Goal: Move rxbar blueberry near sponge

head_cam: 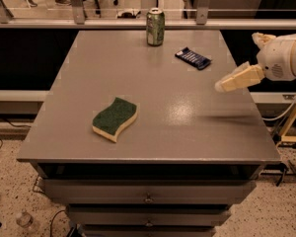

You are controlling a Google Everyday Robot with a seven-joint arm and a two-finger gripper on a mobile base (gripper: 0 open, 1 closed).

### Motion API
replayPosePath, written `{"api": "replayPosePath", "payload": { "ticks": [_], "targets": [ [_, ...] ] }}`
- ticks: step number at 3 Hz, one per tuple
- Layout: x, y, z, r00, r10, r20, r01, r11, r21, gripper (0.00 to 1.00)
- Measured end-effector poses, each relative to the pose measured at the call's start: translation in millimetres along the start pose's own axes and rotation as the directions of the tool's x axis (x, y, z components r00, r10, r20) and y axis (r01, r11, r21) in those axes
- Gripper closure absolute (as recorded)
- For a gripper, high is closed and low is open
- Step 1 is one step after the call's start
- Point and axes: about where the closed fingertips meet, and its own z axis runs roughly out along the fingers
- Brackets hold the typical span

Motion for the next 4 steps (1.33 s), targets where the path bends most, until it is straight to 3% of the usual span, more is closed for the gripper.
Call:
{"api": "replayPosePath", "payload": {
  "ticks": [1, 2, 4],
  "targets": [
    [4, -28, 33, 0.994, 0.063, 0.085, -0.063, 0.998, -0.004, 0.0],
    [12, -52, 61, 0.98, 0.123, 0.154, -0.123, 0.9923, -0.014, 0.0],
    [28, -82, 101, 0.959, 0.203, 0.196, -0.2, 0.9792, -0.036, 0.0]
  ]
}}
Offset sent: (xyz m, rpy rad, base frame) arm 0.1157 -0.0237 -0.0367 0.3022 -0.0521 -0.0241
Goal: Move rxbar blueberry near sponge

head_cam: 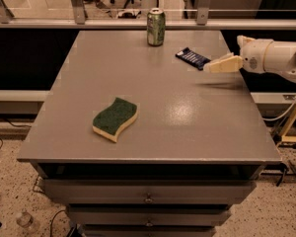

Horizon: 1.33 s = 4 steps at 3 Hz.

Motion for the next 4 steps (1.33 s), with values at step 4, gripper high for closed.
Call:
{"api": "replayPosePath", "payload": {
  "ticks": [4],
  "targets": [
    [-3, -1, 55, 0.997, 0.046, 0.063, -0.042, 0.997, -0.065, 0.0]
  ]
}}
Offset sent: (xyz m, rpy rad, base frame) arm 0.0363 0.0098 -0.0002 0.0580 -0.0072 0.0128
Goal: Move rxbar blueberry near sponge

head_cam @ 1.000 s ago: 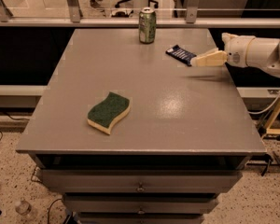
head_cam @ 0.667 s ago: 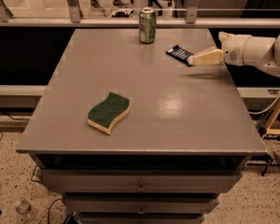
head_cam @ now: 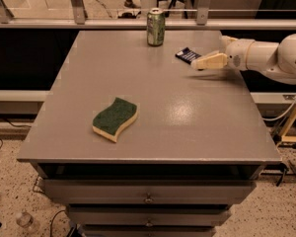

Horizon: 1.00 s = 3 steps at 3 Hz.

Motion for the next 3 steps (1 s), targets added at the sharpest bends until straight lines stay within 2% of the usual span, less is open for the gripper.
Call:
{"api": "replayPosePath", "payload": {
  "ticks": [3],
  "targets": [
    [10.0, 8.2, 21.2, 1.0, 0.024, 0.008, -0.023, 0.9989, -0.041, 0.0]
  ]
}}
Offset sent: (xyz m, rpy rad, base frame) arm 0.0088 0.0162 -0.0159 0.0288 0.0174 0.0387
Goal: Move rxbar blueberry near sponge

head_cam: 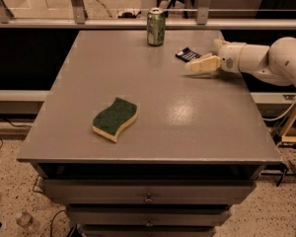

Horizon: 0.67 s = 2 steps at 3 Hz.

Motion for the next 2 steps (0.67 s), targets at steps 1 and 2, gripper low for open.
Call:
{"api": "replayPosePath", "payload": {
  "ticks": [1, 2],
  "targets": [
    [10.0, 3.6, 5.3, 1.0, 0.018, -0.009, -0.018, 0.9998, -0.008, 0.0],
    [16.4, 8.2, 10.2, 1.0, 0.021, -0.018, -0.021, 0.9995, -0.021, 0.16]
  ]
}}
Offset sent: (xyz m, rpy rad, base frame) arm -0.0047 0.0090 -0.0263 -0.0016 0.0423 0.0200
